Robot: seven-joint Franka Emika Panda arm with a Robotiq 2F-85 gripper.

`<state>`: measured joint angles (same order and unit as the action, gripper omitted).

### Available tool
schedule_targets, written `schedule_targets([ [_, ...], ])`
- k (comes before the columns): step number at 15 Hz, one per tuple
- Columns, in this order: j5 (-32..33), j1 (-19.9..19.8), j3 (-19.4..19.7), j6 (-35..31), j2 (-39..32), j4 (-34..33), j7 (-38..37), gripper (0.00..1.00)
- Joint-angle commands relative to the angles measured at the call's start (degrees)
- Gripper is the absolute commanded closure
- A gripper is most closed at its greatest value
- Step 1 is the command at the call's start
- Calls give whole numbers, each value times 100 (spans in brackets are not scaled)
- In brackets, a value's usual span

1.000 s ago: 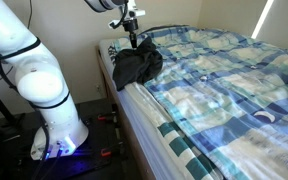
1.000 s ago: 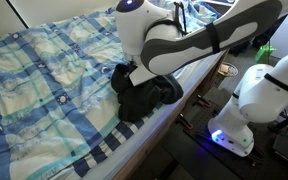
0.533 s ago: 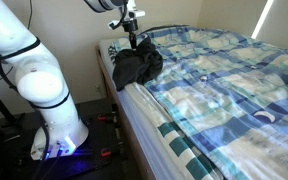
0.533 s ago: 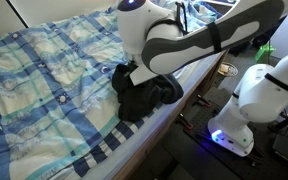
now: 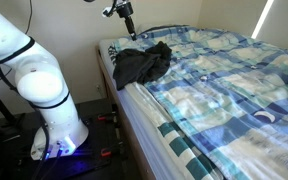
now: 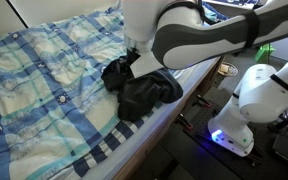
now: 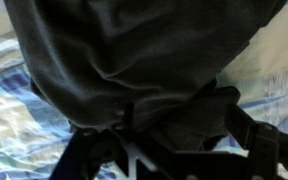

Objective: Fold the black cloth

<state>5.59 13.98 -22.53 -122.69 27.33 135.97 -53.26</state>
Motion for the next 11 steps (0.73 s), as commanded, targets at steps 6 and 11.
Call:
schedule_targets([
  [6, 245, -140, -326, 16, 464, -160, -119, 0],
  [11, 190, -86, -293, 9, 440, -153, 32, 0],
])
